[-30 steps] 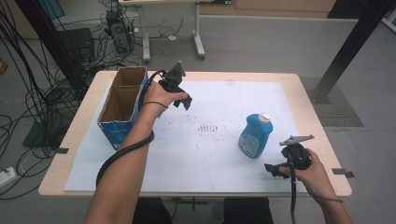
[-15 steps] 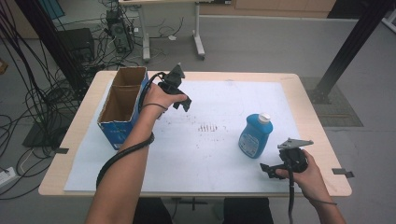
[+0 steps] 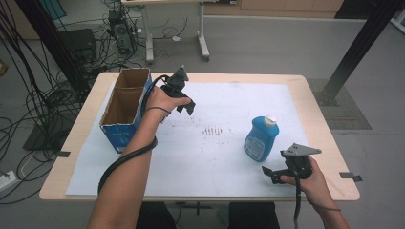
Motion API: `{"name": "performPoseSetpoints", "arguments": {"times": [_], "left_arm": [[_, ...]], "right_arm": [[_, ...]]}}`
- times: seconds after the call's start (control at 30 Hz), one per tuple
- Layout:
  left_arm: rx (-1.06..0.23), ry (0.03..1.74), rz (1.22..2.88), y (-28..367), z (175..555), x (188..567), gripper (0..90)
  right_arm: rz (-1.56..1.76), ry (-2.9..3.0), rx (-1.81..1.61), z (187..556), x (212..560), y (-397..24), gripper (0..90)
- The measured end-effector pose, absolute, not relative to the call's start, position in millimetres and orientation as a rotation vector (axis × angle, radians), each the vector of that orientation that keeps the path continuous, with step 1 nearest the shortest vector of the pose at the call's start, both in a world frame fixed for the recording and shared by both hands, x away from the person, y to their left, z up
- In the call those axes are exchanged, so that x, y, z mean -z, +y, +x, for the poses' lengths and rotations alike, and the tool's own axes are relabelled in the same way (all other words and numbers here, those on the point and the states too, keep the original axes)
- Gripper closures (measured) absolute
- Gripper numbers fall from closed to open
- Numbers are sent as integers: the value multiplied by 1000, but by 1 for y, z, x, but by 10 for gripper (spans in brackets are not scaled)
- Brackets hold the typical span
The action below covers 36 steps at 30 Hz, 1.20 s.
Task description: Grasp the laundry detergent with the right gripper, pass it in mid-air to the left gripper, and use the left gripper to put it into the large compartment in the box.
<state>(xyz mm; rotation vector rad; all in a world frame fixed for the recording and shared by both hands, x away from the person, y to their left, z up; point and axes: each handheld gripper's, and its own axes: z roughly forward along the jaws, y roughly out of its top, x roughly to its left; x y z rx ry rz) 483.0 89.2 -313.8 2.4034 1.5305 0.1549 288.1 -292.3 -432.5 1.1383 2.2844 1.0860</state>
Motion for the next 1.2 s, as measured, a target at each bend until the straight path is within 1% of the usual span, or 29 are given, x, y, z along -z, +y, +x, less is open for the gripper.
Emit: {"name": "performPoseSetpoints", "arguments": {"times": [0.7, 1.2], "left_arm": [[-161, 1520, 2414, 84, 481, 314, 110], [-176, 1521, 2412, 88, 479, 313, 110]], "right_arm": [[1078, 2176, -1287, 289, 444, -292, 35], [1059, 2125, -1333, 293, 453, -283, 36]]}}
